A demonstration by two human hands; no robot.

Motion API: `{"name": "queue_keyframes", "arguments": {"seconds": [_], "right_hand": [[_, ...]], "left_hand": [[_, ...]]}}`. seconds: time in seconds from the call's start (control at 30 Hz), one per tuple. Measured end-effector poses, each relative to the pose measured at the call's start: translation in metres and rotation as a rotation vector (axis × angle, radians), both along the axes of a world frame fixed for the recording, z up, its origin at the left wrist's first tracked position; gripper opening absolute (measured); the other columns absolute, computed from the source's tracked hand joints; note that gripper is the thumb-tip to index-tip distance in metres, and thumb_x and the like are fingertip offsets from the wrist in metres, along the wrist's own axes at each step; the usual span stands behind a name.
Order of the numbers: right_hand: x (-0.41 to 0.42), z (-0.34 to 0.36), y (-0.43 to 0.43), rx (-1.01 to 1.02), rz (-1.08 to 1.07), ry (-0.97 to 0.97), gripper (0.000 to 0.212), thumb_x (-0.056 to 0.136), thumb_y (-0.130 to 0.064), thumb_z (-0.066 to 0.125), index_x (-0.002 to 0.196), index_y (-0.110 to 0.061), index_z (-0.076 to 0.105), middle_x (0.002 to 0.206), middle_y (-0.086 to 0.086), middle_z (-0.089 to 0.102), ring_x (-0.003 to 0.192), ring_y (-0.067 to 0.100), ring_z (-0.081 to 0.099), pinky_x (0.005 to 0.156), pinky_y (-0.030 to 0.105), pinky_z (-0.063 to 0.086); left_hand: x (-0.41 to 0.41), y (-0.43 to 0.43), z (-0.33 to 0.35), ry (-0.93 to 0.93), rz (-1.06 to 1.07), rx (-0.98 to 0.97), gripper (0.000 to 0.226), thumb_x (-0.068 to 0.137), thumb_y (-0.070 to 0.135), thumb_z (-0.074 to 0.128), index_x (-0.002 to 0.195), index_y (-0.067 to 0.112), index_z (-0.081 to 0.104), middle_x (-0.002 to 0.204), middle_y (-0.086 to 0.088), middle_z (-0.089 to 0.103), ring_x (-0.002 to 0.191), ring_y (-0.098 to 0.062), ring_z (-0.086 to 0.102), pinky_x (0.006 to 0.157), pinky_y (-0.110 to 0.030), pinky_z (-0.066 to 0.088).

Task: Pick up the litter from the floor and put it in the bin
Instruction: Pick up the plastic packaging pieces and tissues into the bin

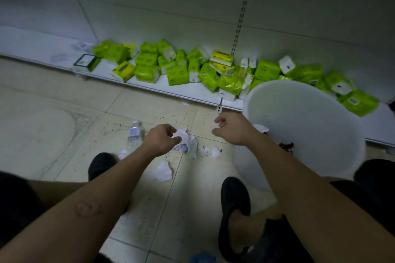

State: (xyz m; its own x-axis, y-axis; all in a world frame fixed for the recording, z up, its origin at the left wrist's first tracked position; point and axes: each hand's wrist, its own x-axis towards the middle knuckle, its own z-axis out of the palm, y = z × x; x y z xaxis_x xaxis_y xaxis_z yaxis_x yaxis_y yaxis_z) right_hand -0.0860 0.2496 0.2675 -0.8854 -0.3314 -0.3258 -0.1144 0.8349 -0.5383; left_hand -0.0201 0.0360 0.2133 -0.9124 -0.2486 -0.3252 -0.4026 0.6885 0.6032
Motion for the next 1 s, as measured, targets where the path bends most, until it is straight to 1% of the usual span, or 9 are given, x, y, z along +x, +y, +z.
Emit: {"name": "queue_keyframes", "arguments": {"seconds": [0.1, 0.2, 0.3, 0.4, 0.53, 0.67, 0.8, 0.87, 1.0], "right_hand": [[0.004, -0.02, -0.035, 0.02, 0.12, -0.111, 0.041, 0.08, -0.029, 0.07, 0.117, -0.014, 0.063, 0.118, 0.009, 0.065, 0.1, 0.023, 0.063, 0.081, 0.028, 0.049], [-0.004, -0.042, -0.062, 0.081, 0.155, -0.178, 0.04, 0.082, -0.029, 0.069, 0.116, -0.008, 0.064, 0.121, 0.012, 0.064, 0.108, 0.026, 0.06, 0.088, 0.032, 0.047], [-0.009, -0.078, -0.084, 0.091, 0.089, -0.314, 0.038, 0.086, -0.024, 0.063, 0.11, 0.005, 0.065, 0.102, 0.023, 0.068, 0.086, 0.027, 0.062, 0.08, 0.038, 0.051], [-0.004, -0.128, -0.106, 0.166, 0.081, -0.498, 0.033, 0.088, -0.021, 0.059, 0.114, -0.001, 0.064, 0.092, 0.011, 0.062, 0.081, 0.023, 0.057, 0.082, 0.037, 0.053], [0.009, -0.188, -0.128, 0.187, 0.19, -0.579, 0.032, 0.087, -0.021, 0.061, 0.111, 0.0, 0.067, 0.109, 0.018, 0.068, 0.086, 0.023, 0.059, 0.073, 0.03, 0.045], [0.022, -0.24, -0.148, 0.215, 0.303, -0.564, 0.045, 0.085, -0.019, 0.063, 0.129, -0.016, 0.058, 0.138, 0.011, 0.052, 0.12, 0.028, 0.055, 0.098, 0.029, 0.044], [0.027, -0.275, -0.178, 0.118, 0.367, -0.536, 0.049, 0.086, -0.014, 0.063, 0.132, -0.003, 0.052, 0.145, 0.022, 0.036, 0.132, 0.034, 0.044, 0.105, 0.028, 0.036], [0.03, -0.298, -0.191, 0.149, 0.439, -0.509, 0.055, 0.088, -0.018, 0.059, 0.14, -0.011, 0.043, 0.153, 0.019, 0.026, 0.14, 0.038, 0.03, 0.114, 0.041, 0.03], [0.039, -0.33, -0.186, 0.232, 0.516, -0.526, 0.079, 0.084, -0.026, 0.063, 0.15, -0.028, 0.021, 0.16, 0.005, 0.004, 0.146, 0.029, 0.015, 0.118, 0.046, 0.025]], "left_hand": [[0.014, -0.032, -0.024, -0.075, 0.059, -0.002, 0.049, 0.083, 0.032, 0.067, 0.125, 0.009, 0.058, 0.124, -0.011, 0.064, 0.109, -0.024, 0.061, 0.088, -0.028, 0.046], [0.023, -0.057, -0.051, -0.182, 0.105, -0.003, 0.05, 0.083, 0.036, 0.067, 0.126, 0.012, 0.057, 0.126, -0.009, 0.062, 0.112, -0.022, 0.059, 0.087, -0.026, 0.043], [0.03, -0.072, -0.084, -0.282, 0.117, 0.004, 0.05, 0.083, 0.039, 0.067, 0.125, 0.014, 0.057, 0.124, -0.009, 0.063, 0.108, -0.022, 0.06, 0.084, -0.025, 0.043], [0.035, -0.083, -0.126, -0.396, 0.094, 0.036, 0.051, 0.083, 0.041, 0.066, 0.126, 0.016, 0.055, 0.127, -0.009, 0.059, 0.109, -0.023, 0.059, 0.086, -0.027, 0.045], [0.037, -0.102, -0.174, -0.486, 0.114, 0.04, 0.053, 0.083, 0.043, 0.065, 0.127, 0.016, 0.055, 0.128, -0.01, 0.058, 0.108, -0.024, 0.059, 0.084, -0.028, 0.047], [0.028, -0.137, -0.218, -0.505, 0.19, 0.01, 0.051, 0.084, 0.039, 0.064, 0.129, 0.019, 0.053, 0.129, -0.013, 0.048, 0.101, -0.029, 0.06, 0.087, -0.036, 0.052], [0.019, -0.164, -0.264, -0.561, 0.156, -0.105, 0.054, 0.088, 0.041, 0.051, 0.139, 0.027, 0.042, 0.143, -0.015, 0.034, 0.126, -0.038, 0.04, 0.103, -0.045, 0.039], [0.015, -0.171, -0.287, -0.606, 0.06, -0.168, 0.052, 0.091, 0.042, 0.044, 0.141, 0.026, 0.038, 0.15, -0.013, 0.031, 0.138, -0.037, 0.025, 0.107, -0.046, 0.03], [0.013, -0.163, -0.3, -0.439, 0.021, -0.223, 0.046, 0.088, 0.03, 0.051, 0.131, 0.014, 0.048, 0.127, -0.014, 0.052, 0.119, -0.035, 0.048, 0.098, -0.041, 0.04]]}}
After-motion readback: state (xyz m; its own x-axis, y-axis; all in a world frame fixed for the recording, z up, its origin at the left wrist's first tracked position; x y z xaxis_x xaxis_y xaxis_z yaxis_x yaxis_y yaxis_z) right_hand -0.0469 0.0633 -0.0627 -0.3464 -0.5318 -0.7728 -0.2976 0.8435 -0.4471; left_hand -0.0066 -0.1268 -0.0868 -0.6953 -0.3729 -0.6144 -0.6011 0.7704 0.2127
